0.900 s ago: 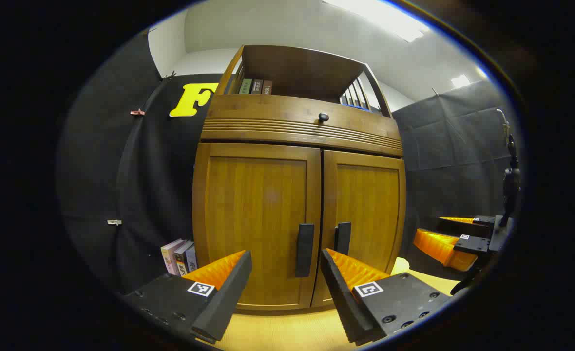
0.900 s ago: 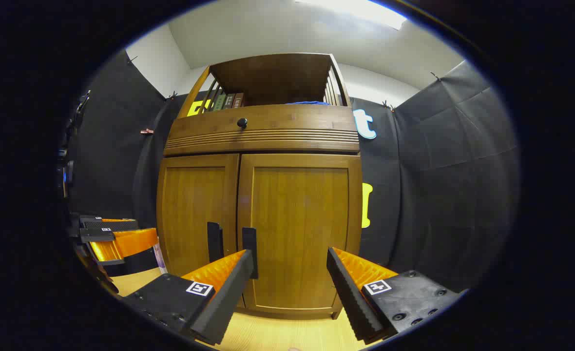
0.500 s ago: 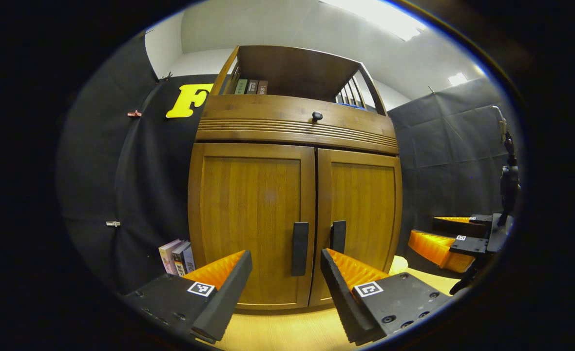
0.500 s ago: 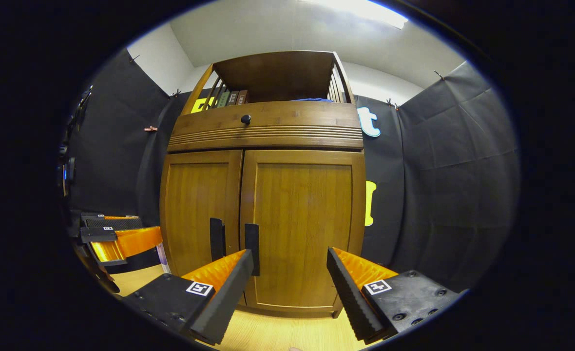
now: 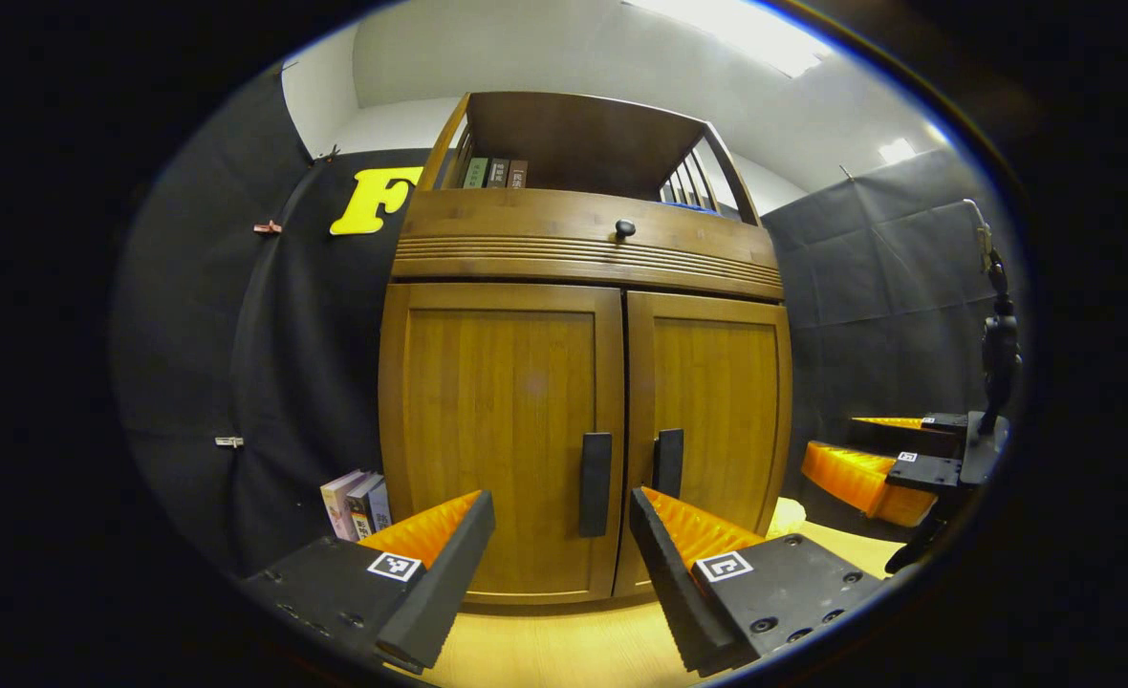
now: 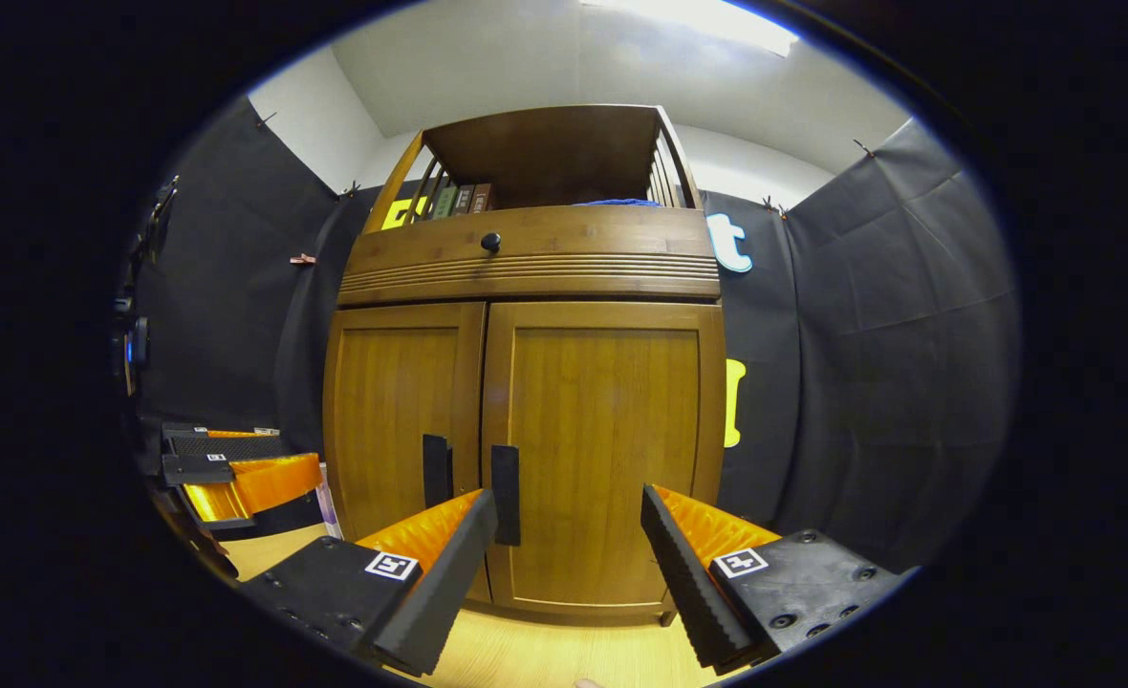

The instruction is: Open the right door of the double-door shoe cabinet with the right hand, and open the left door with the left hand.

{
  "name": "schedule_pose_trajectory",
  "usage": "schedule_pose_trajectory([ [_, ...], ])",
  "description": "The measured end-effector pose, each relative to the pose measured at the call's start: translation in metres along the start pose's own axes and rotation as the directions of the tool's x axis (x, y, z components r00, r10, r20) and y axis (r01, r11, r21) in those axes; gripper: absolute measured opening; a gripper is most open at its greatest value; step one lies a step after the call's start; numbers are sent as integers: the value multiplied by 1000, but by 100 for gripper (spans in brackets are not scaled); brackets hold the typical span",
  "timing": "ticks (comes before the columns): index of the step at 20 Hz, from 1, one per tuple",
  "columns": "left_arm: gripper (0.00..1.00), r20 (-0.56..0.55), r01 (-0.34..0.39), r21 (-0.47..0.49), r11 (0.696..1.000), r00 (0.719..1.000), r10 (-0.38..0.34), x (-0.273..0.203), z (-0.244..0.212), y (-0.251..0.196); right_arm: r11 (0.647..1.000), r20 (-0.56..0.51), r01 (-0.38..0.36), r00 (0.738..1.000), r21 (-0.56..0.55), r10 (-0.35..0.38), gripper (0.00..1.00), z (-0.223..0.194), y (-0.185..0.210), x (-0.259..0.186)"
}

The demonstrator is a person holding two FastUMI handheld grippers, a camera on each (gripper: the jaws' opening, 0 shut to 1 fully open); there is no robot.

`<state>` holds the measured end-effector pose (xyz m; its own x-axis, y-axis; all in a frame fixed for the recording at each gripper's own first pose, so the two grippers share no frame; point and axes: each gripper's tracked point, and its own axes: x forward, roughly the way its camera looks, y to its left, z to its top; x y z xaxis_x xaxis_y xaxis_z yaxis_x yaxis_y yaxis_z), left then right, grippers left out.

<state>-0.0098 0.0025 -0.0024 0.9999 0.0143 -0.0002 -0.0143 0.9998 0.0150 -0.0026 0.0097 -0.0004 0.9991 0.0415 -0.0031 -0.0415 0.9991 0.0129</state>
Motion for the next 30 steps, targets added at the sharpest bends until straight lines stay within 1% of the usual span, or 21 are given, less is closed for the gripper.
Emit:
schedule_pose_trajectory([
  [1, 89, 1, 4, -5, 1000, 1000, -4, 0, 1, 0, 1000, -2, 1, 1000, -1, -1, 96, -1, 0, 0],
  [5, 89, 15, 21, -26, 999, 1000, -21, 0, 3, -1, 1000, -6, 5, 1000, -1, -5, 95, -2, 0, 1],
  [6, 87, 19, 26, -30, 999, 999, -26, 0, 2, -1, 1000, -5, 5, 1000, 0, -5, 95, -2, 1, 2],
  [7, 91, 20, 33, -35, 999, 999, -32, 0, 3, -1, 1000, -5, 5, 1000, -1, -5, 96, -2, 1, 3],
  [10, 92, 14, 40, -32, 999, 999, -39, 1, 0, 0, 1000, -9, 0, 1000, -3, 0, 96, -4, 6, 7],
  [11, 94, 13, 38, -29, 999, 999, -38, 2, 0, 2, 1000, -13, -4, 1000, -3, 4, 96, -5, 9, 10],
  [16, 94, -3, 42, -21, 999, 999, -42, 1, -5, 3, 999, -40, -35, 999, -11, 35, 96, -16, 27, 25],
  [19, 94, 3, 47, -22, 999, 999, -47, 1, -4, 4, 999, -49, -49, 998, -5, 49, 97, -24, 39, 37],
  [20, 94, 9, 44, -18, 999, 999, -44, 2, -4, 4, 999, -51, -51, 997, 1, 51, 96, -26, 42, 43],
  [24, 94, 38, 39, 0, 999, 998, -39, 1, 1, 5, 999, -56, -45, 997, 12, 46, 96, -34, 51, 62],
  [25, 92, 44, 42, -2, 999, 998, -42, 1, 2, 4, 999, -55, -35, 998, 3, 36, 96, -37, 51, 66],
  [26, 92, 48, 45, -5, 999, 998, -44, 2, 3, 4, 1000, -51, -25, 998, -10, 25, 95, -38, 52, 72],
  [27, 94, 50, 45, -6, 999, 998, -45, 2, 3, 5, 1000, -48, -16, 999, -22, 15, 96, -41, 53, 78],
  [29, 94, 53, 43, -8, 999, 998, -43, 2, 6, 11, 999, -41, -11, 999, -39, 9, 96, -47, 57, 87],
  [30, 92, 51, 43, -10, 999, 998, -42, 1, 4, 12, 999, -38, -13, 999, -43, 11, 96, -49, 60, 92],
])
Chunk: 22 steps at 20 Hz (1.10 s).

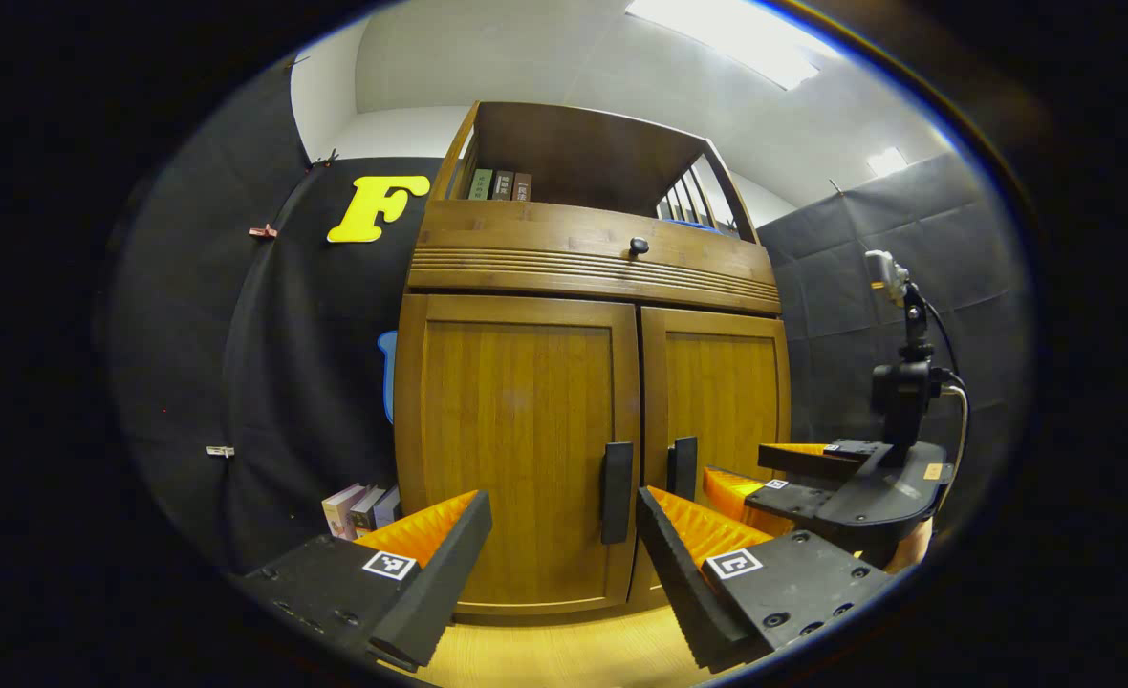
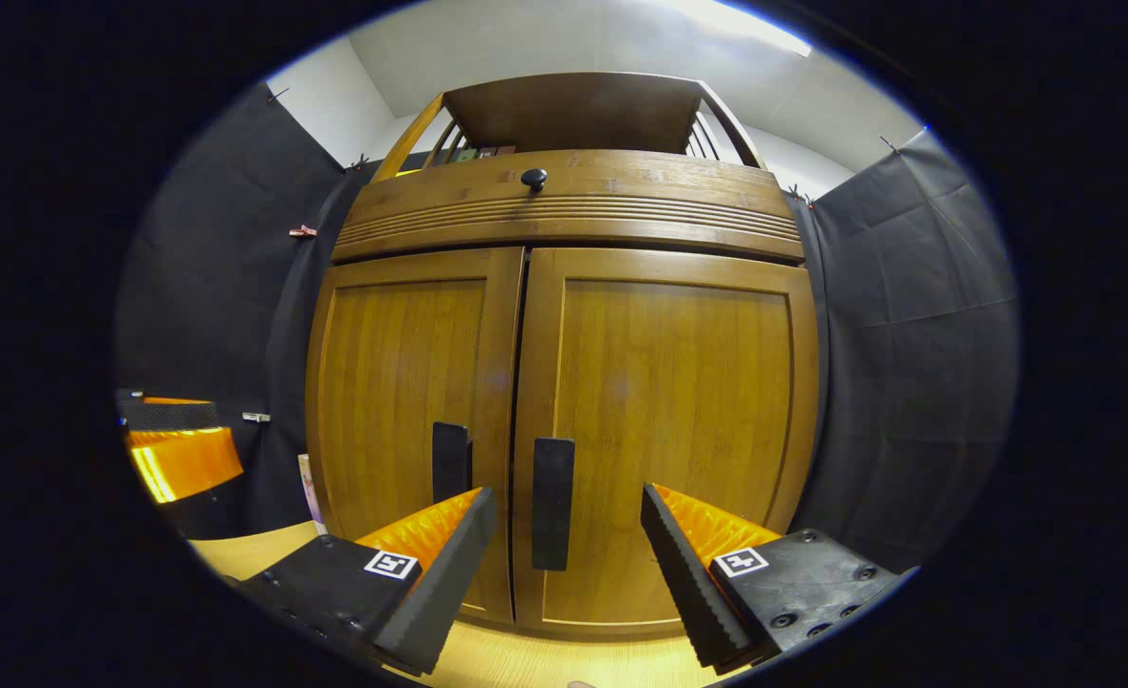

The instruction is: Open the right door of the double-door shoe cabinet with the right hand, and open the left door with the left hand.

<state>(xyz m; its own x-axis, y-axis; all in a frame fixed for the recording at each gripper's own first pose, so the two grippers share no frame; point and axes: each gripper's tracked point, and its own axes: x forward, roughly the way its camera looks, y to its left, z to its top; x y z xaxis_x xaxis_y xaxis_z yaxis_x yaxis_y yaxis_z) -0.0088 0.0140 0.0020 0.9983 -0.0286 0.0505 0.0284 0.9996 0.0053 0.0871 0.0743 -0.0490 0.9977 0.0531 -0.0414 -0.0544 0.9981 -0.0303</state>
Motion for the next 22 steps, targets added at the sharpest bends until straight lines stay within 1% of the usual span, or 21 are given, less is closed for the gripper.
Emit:
schedule_pose_trajectory([
  [2, 92, -6, -4, -6, 1000, 1000, 4, -1, -3, 2, 1000, 3, 5, 1000, -5, -5, 96, -6, 4, 11],
  [3, 94, -11, -8, -9, 1000, 1000, 8, 0, -4, 5, 1000, 8, 12, 1000, -6, -12, 96, -7, 4, 14],
  [6, 95, -29, -9, -14, 1000, 1000, 9, 2, -10, 14, 1000, 44, 17, 999, -17, -16, 96, -10, 9, 28],
  [9, 94, -32, -18, -23, 1000, 999, 18, 7, -12, 24, 998, 80, 40, 996, -39, -37, 96, -11, 13, 41],
  [12, 94, -35, -15, -40, 999, 999, 14, 13, -17, 31, 998, 68, 54, 996, -31, -51, 95, -21, 13, 51],
  [13, 94, -36, -18, -43, 999, 999, 16, 13, -17, 34, 998, 62, 64, 996, -27, -62, 92, -25, 11, 56],
  [16, 95, -32, -28, -43, 999, 999, 26, 18, -19, 41, 996, 29, 87, 996, 3, -87, 91, -36, 3, 69],
  [17, 95, -27, -26, -45, 999, 999, 24, 19, -19, 43, 995, 18, 98, 995, 13, -99, 75, -40, -1, 72],
  [18, 95, -28, -23, -50, 998, 999, 22, 22, -20, 45, 994, 8, 107, 994, 21, -108, 73, -43, -4, 74],
  [20, 94, -35, -18, -60, 998, 999, 16, 24, -23, 48, 993, -10, 118, 993, 29, -118, 64, -49, -6, 80],
  [21, 94, -41, -21, -62, 998, 999, 19, 25, -24, 50, 996, -14, 80, 997, 46, -79, 61, -52, -1, 83],
  [22, 94, -47, -25, -60, 998, 999, 22, 25, -27, 51, 995, -23, 68, 998, 67, -67, 61, -57, 3, 93],
])
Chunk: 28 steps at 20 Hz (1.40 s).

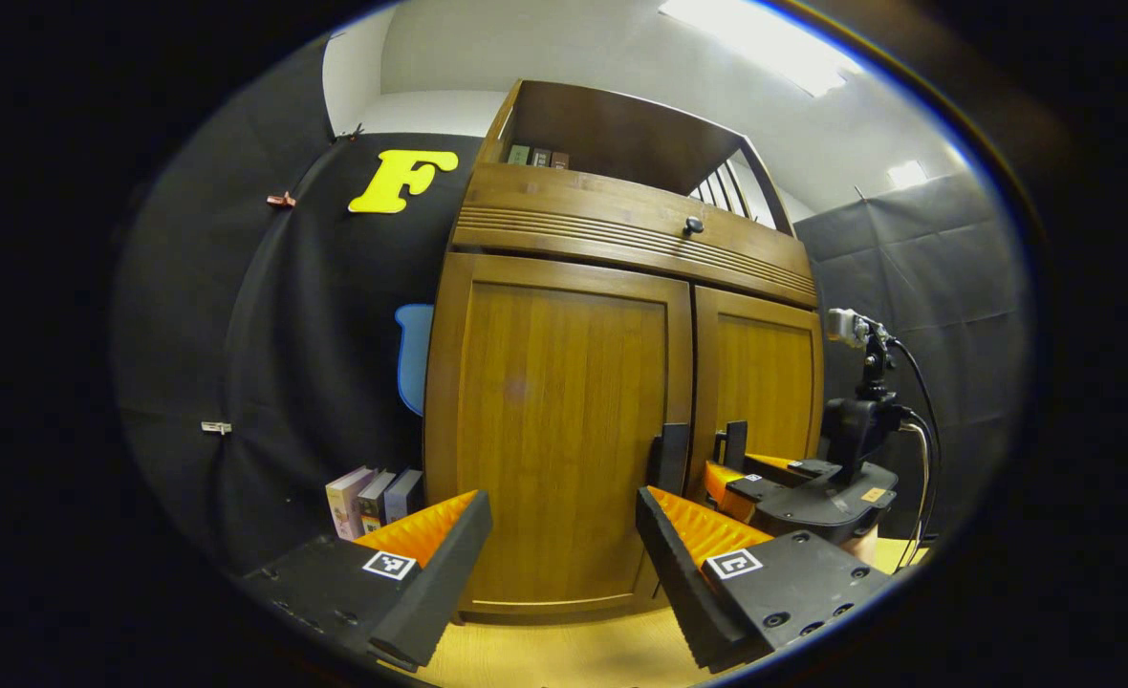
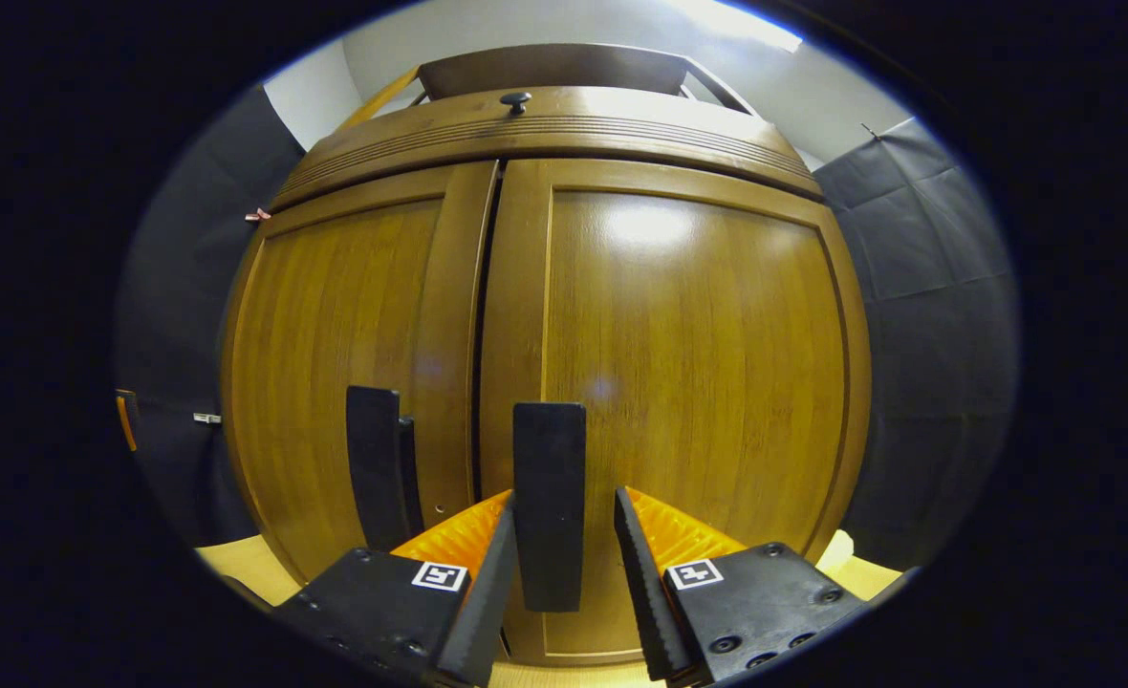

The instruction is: Open the right door of the double-door shoe cabinet with the right hand, and open the left door with the left hand.

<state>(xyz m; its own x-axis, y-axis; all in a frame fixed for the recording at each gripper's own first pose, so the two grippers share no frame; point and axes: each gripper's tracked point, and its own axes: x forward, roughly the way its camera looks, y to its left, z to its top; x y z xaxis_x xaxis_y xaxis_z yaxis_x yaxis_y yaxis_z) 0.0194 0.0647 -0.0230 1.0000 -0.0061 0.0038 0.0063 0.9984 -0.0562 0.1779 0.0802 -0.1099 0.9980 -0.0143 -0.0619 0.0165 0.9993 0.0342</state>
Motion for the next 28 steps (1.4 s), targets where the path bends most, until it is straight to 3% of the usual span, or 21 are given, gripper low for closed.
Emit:
schedule_pose_trajectory([
  [1, 94, -7, -5, 1, 1000, 1000, 5, 1, -2, 2, 1000, 16, -2, 1000, -12, 2, 29, 7, 1, -14],
  [4, 94, -19, -15, 2, 1000, 1000, 15, 2, -4, 3, 1000, 14, 6, 1000, -23, -6, 25, 5, 2, -13],
  [17, 95, 6, -34, 0, 999, 999, 34, -23, 11, -11, 997, -6, -69, 998, -29, 68, 24, 13, -6, -63],
  [18, 92, 9, -39, -2, 999, 999, 39, -26, 11, -11, 997, -6, -76, 997, -28, 76, 19, 13, -8, -70],
  [21, 94, 13, -51, -9, 999, 999, 51, -32, 15, -15, 995, -7, -98, 995, -18, 98, 24, 18, -15, -89],
  [22, 95, 14, -50, -10, 999, 999, 50, -35, 15, -18, 994, -4, -103, 995, -18, 103, 19, 21, -17, -95],
  [23, 95, 17, -48, -10, 999, 999, 48, -38, 17, -21, 994, -2, -109, 994, -18, 109, 24, 22, -21, -103],
  [28, 94, 32, -12, -12, 1000, 999, 13, -46, 20, -46, 992, -9, -126, 992, -13, 125, 24, 27, -36, -135],
])
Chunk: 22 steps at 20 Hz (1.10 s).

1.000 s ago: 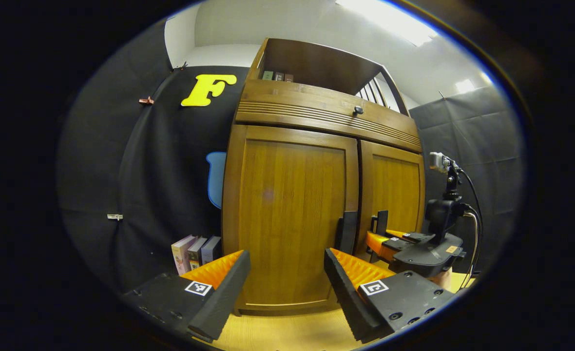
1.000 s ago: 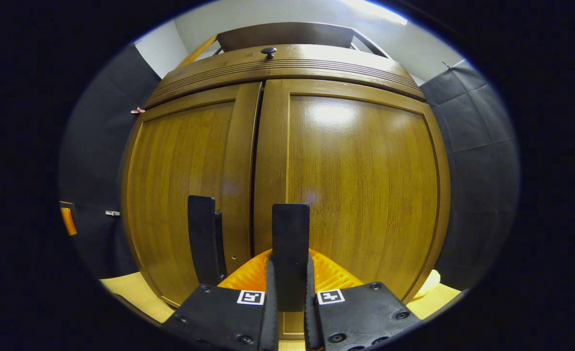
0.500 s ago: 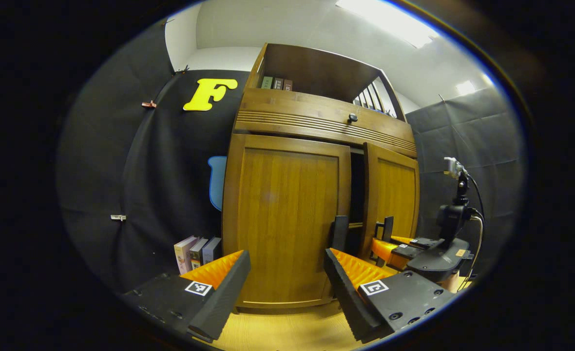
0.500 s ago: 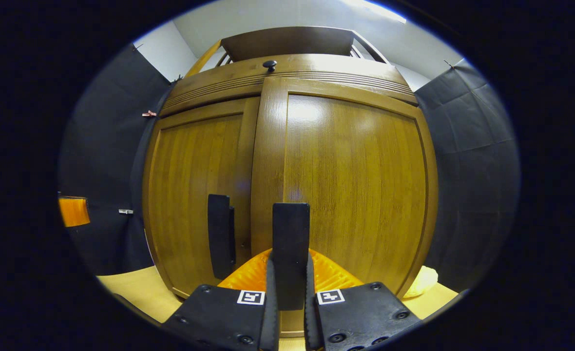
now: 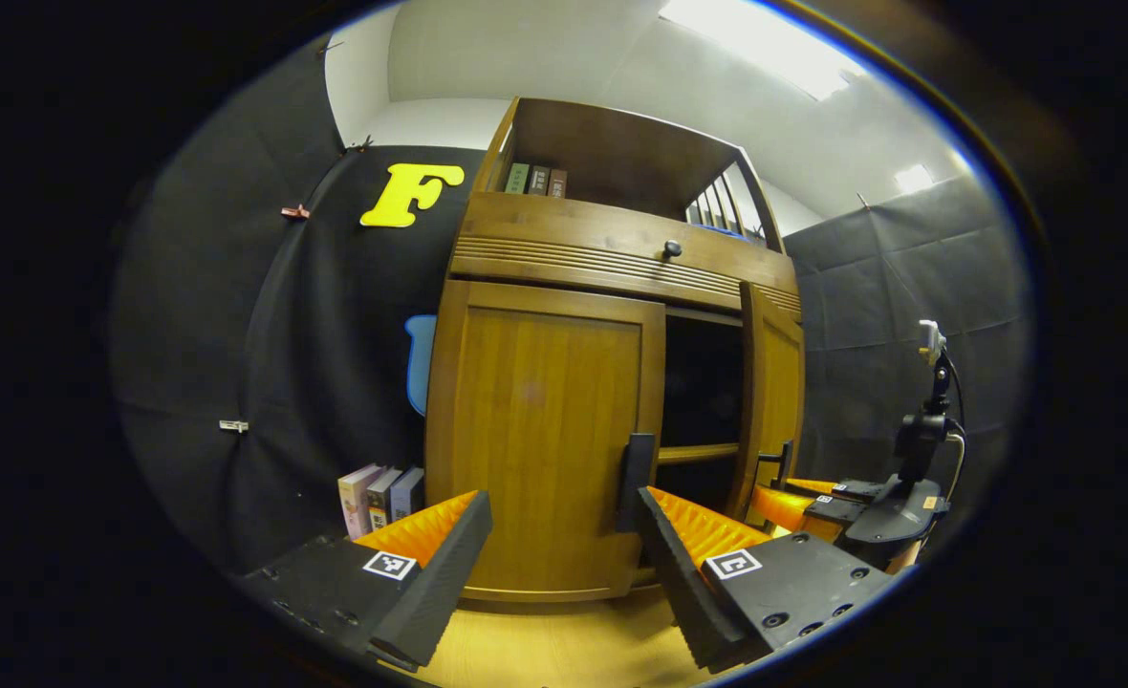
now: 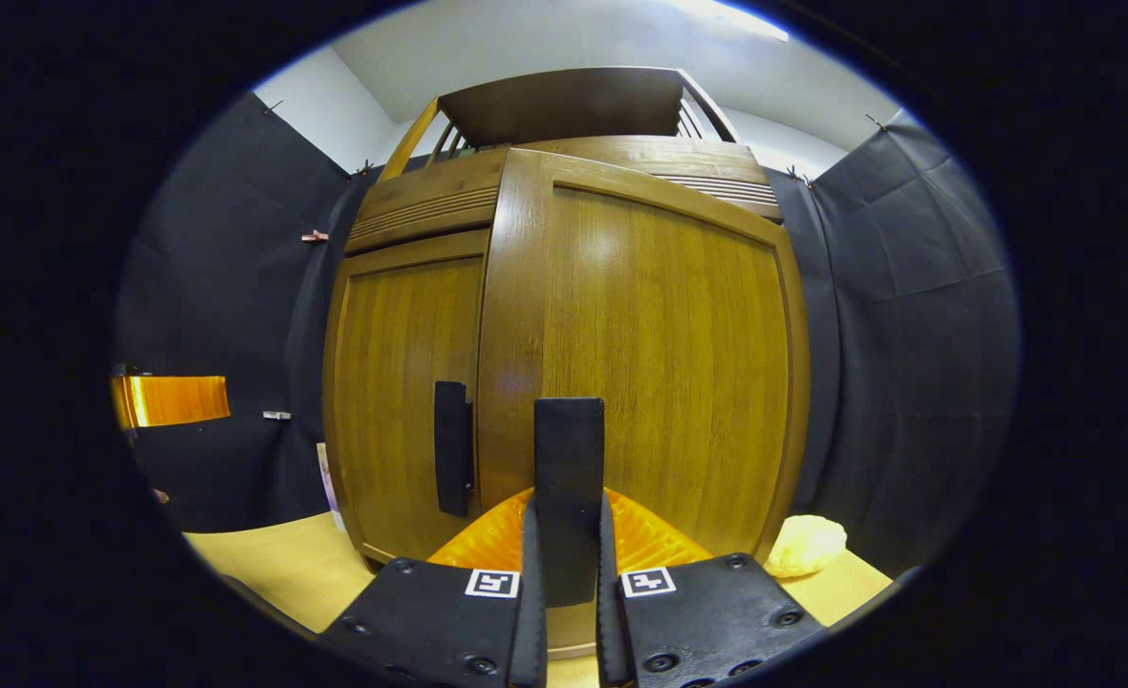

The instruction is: Open the right door of the double-door shoe cabinet with the right hand, and open the left door with the left hand.

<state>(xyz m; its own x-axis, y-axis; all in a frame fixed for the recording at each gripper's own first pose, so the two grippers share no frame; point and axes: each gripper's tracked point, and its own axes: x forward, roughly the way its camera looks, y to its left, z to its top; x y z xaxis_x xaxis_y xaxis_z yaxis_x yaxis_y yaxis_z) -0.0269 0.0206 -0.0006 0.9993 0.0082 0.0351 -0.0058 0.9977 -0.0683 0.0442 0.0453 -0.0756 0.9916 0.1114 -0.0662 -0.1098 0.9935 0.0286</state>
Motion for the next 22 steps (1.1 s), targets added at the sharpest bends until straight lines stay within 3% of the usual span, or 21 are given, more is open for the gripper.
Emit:
schedule_pose_trajectory([
  [5, 94, -11, 42, 4, 999, 999, -42, -4, -4, -22, 1000, 5, 11, 1000, 8, -11, 24, 7, -15, -29],
  [6, 94, -10, 53, -3, 999, 999, -53, -3, -6, -28, 1000, 7, 15, 1000, 8, -15, 19, 8, -19, -34],
  [7, 94, -7, 67, -12, 998, 998, -67, -2, -5, -33, 1000, 9, 20, 1000, 6, -20, 24, 9, -24, -39],
  [8, 92, -5, 82, -22, 996, 997, -83, -4, -7, -38, 1000, 11, 26, 1000, 4, -26, 19, 10, -28, -44],
  [9, 94, -5, 97, -29, 995, 995, -97, -3, -8, -43, 1000, 13, 31, 999, 3, -31, 24, 9, -32, -49],
  [13, 94, -24, 154, -39, 987, 988, -155, 4, -18, -71, 998, 22, 64, 998, -2, -64, 23, 12, -53, -71],
  [14, 94, -32, 166, -42, 985, 985, -167, 5, -23, -78, 998, 22, 71, 997, 0, -71, 19, 13, -58, -76],
  [18, 94, -53, 206, -68, 976, 976, -210, 9, -31, -103, 995, 25, 98, 995, -9, -98, 23, 19, -80, -94],
  [19, 94, -53, 212, -72, 975, 975, -216, 10, -30, -108, 994, 28, 105, 994, -12, -104, 18, 20, -86, -99],
  [21, 94, -50, 222, -74, 972, 973, -226, 12, -30, -119, 992, 31, 122, 992, -17, -121, 23, 22, -99, -107],
  [22, 92, -50, 226, -70, 972, 972, -230, 14, -31, -124, 991, 37, 132, 991, -19, -131, 18, 24, -105, -109],
])
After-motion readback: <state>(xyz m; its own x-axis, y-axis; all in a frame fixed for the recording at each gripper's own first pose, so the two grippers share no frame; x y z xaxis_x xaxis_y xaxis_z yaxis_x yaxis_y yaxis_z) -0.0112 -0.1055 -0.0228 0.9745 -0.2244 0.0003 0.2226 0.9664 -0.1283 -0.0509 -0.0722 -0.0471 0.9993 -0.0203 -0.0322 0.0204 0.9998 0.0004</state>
